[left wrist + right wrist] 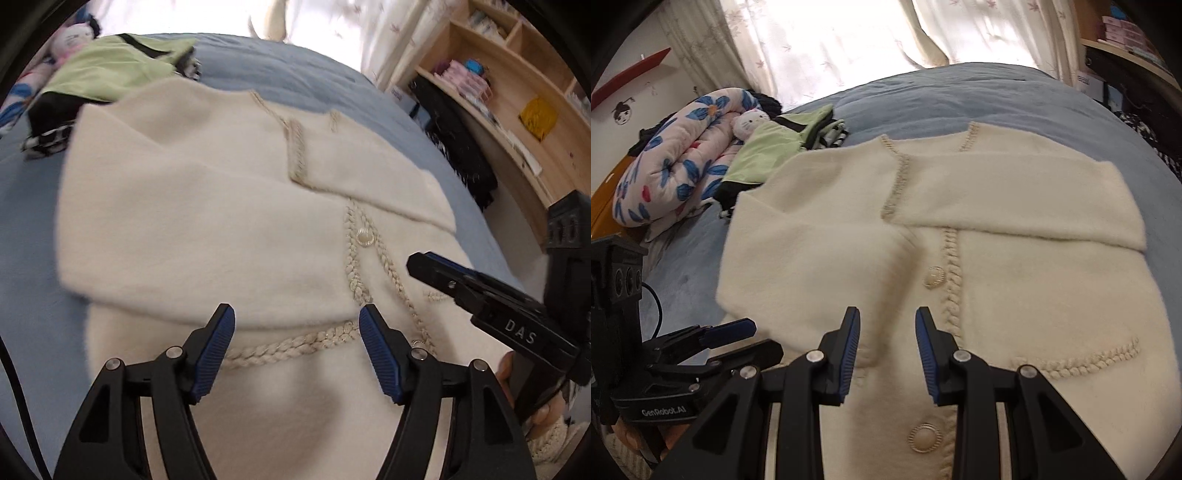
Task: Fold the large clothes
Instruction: 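Move the right tool to the braided front edge of the cardigan, then grasp the braided front edge with the right tool and fold the body side inward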
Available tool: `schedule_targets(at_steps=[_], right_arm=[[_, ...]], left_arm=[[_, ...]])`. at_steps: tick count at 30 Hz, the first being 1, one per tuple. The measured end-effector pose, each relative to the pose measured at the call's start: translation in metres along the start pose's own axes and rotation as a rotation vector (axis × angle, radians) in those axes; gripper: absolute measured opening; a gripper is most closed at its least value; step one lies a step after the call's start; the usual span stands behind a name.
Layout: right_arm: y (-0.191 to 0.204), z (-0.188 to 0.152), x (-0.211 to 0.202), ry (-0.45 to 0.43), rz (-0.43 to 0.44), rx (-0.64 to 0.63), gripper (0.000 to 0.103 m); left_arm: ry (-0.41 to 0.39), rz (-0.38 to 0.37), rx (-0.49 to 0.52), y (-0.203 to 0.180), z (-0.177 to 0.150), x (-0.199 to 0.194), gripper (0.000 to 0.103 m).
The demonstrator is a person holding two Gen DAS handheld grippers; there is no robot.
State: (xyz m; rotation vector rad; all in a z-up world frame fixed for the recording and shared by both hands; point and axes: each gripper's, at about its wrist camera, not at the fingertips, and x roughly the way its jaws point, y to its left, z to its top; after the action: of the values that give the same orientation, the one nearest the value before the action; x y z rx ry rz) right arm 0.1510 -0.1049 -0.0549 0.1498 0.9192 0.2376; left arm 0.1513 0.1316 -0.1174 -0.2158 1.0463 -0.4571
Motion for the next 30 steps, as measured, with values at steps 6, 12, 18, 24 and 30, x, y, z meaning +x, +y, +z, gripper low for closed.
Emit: schedule_targets(at_steps=[6, 12, 18, 24, 30], right_arm=[[-0.017, 0.015, 0.009, 0.037, 0.048, 0.069, 0.055], [-0.035, 0.032, 0.043, 0.109, 0.073, 0.11, 0.055], [-0.039, 0.052, 0.093, 0.167, 0.04, 0.082, 0.055], [-0.027, 0.055, 0.121, 0.179, -0.031, -0.002, 0.054], [-0.001, 0.057, 0.094, 0.12, -0.063, -0.16, 0.013]], left_arm=[[-0.063, 0.096, -0.095, 0.033, -0.015, -0.024, 0.069], [-0.072, 0.164, -0.143, 0.057, -0.031, -0.03, 0.069], [-0.077, 0.158, -0.177, 0.068, -0.034, -0.029, 0.069], [-0.068, 0.157, -0.206, 0.075, -0.036, -0.025, 0.069], [-0.067, 0.164, -0.229, 0.077, -0.034, -0.021, 0.069]])
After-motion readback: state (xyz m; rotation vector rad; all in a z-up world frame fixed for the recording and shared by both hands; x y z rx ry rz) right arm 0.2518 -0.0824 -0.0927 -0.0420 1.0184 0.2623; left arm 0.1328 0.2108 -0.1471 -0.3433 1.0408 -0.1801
